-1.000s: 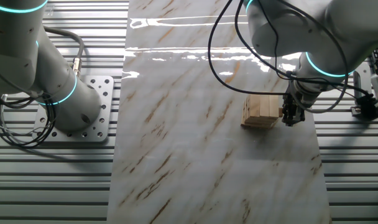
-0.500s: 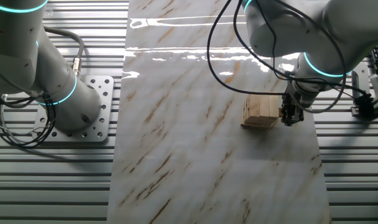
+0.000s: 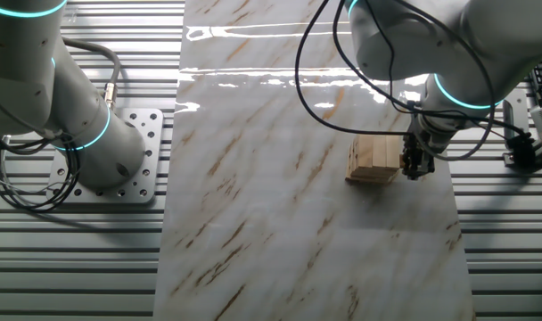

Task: Play Jenga

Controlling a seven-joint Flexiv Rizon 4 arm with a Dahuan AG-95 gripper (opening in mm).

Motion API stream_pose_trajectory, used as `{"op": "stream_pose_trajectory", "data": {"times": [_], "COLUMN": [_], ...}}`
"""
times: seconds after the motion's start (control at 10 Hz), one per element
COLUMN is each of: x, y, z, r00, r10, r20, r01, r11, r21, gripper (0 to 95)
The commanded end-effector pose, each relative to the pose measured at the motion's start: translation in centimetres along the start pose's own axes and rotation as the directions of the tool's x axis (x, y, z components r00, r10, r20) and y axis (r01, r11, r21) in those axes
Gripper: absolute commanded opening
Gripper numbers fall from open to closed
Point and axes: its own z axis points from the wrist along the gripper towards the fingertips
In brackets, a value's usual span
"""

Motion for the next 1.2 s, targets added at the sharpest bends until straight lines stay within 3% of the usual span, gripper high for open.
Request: {"op": "stream_pose_trajectory", "data": {"times": [0.1,0.7,0.8,1.2], "x": [0.16,0.22,0.22,0.23], "y": [0.03,0.13,0.13,0.14], "z": [-0.11,0.01,0.01,0.01], "r00": [1.0,1.0,1.0,1.0], "r10": [0.0,-0.005,-0.005,-0.005], "r20": [0.0,-0.001,0.0,0.0], "r01": [0.0,0.005,0.005,0.005], "r11": [1.0,1.0,1.0,1.0], "r21": [0.0,0.0,0.0,-0.001], "gripper": [38.0,38.0,19.0,19.0]}}
